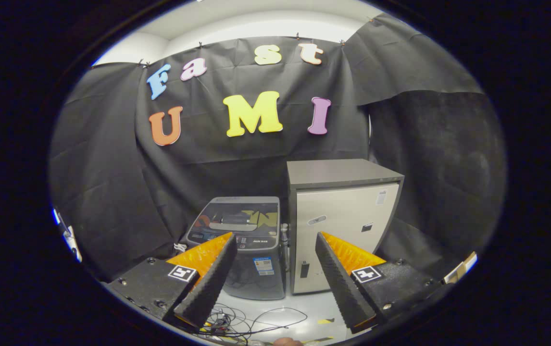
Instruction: Put the clothes into the washing machine and then close the washing machine lid.
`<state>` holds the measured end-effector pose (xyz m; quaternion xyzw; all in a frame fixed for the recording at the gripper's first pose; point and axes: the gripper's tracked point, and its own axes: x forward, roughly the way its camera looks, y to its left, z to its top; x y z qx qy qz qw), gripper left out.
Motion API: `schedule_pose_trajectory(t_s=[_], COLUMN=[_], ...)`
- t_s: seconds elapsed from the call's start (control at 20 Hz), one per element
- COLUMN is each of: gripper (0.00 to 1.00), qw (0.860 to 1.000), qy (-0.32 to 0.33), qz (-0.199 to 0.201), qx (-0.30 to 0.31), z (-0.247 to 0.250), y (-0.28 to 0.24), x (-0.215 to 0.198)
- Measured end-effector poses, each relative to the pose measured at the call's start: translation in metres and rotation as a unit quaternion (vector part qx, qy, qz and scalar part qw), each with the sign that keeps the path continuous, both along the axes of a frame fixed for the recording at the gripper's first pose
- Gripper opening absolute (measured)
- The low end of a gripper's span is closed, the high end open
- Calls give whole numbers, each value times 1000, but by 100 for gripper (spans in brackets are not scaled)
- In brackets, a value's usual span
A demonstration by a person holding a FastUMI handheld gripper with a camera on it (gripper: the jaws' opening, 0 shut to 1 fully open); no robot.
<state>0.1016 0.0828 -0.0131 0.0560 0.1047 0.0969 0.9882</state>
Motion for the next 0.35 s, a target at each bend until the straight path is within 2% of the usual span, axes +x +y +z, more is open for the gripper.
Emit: schedule_pose_trajectory(t_s=[0.35], gripper=[100], qw=[1000], qy=[1], qz=[5], qx=[0], z=[0], y=[1], x=[-1])
